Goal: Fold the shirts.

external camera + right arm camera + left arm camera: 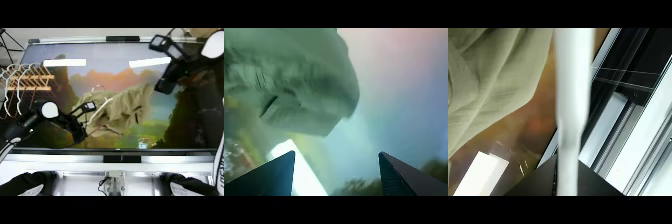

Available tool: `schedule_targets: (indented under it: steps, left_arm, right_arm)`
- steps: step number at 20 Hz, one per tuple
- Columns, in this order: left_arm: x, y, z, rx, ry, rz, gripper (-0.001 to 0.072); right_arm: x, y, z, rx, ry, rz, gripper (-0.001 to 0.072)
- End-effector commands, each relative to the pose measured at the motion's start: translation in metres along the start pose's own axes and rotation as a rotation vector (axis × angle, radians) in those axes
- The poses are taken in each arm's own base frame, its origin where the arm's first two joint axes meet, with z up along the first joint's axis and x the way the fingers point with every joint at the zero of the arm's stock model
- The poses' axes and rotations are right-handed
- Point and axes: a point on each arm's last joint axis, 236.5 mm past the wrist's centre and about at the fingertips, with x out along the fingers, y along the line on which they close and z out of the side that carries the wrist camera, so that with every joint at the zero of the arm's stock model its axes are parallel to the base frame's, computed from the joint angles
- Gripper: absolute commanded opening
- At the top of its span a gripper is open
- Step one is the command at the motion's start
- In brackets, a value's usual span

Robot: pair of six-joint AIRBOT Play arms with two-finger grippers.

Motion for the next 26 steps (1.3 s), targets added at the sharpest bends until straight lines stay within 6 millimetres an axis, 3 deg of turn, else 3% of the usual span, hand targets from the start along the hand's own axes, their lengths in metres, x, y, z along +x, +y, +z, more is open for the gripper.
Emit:
schedule_targets:
  steps: [1, 5, 9, 12, 13, 14, 15, 16, 17, 18, 19, 20, 21, 22, 26]
  left_arm:
    - [0.009, 0.003, 0.0, 0.03, 0.015, -0.008, 0.0043]
    - [0.012, -0.004, 0.002, 0.062, 0.024, -0.011, 0.0043]
    - [0.013, -0.003, 0.005, 0.074, 0.016, 0.004, 0.0043]
    - [0.013, 0.003, 0.011, 0.086, -0.007, 0.031, 0.0043]
    - [0.013, 0.005, 0.013, 0.088, -0.018, 0.04, 0.0043]
    - [0.012, 0.008, 0.016, 0.094, -0.031, 0.05, 0.0043]
    - [0.012, 0.012, 0.023, 0.111, -0.056, 0.07, 0.0043]
    - [0.012, 0.017, 0.03, 0.121, -0.084, 0.094, 0.0043]
    - [0.01, 0.021, 0.037, 0.117, -0.114, 0.112, 0.0044]
    - [0.01, 0.024, 0.041, 0.117, -0.13, 0.126, 0.0049]
    - [0.008, 0.027, 0.042, 0.115, -0.136, 0.136, 0.0073]
    - [0.006, 0.033, 0.041, 0.113, -0.134, 0.153, 0.0211]
    - [0.0, 0.043, 0.038, 0.106, -0.125, 0.181, 0.043]
    - [-0.009, 0.057, 0.036, 0.066, -0.123, 0.225, 0.0536]
    - [-0.081, 0.11, 0.038, -0.082, -0.226, 0.367, 0.055]
  right_arm:
    - [0.016, 0.016, 0.032, -0.355, -0.06, 0.023, 0.0627]
    - [0.047, 0.029, 0.038, -0.367, -0.058, 0.113, 0.0628]
    - [0.071, 0.051, 0.019, -0.359, 0.007, 0.27, 0.0627]
    - [0.083, 0.056, 0.016, -0.352, 0.014, 0.317, 0.06]
    - [0.084, 0.058, 0.015, -0.351, 0.021, 0.328, 0.0481]
    - [0.085, 0.06, 0.012, -0.351, 0.029, 0.34, 0.0425]
    - [0.086, 0.061, 0.011, -0.349, 0.033, 0.344, 0.0425]
    - [0.086, 0.062, 0.009, -0.347, 0.037, 0.352, 0.0296]
    - [0.085, 0.065, 0.008, -0.346, 0.043, 0.367, 0.0059]
    - [0.083, 0.068, 0.005, -0.338, 0.052, 0.377, 0.0067]
    - [0.08, 0.071, 0.003, -0.32, 0.063, 0.392, 0.0066]
    - [0.075, 0.073, 0.004, -0.306, 0.063, 0.391, 0.0066]
    - [0.07, 0.072, 0.005, -0.285, 0.062, 0.379, 0.0066]
    - [0.062, 0.072, 0.005, -0.269, 0.062, 0.363, 0.0065]
    - [0.029, 0.072, 0.01, -0.281, 0.029, 0.298, 0.0065]
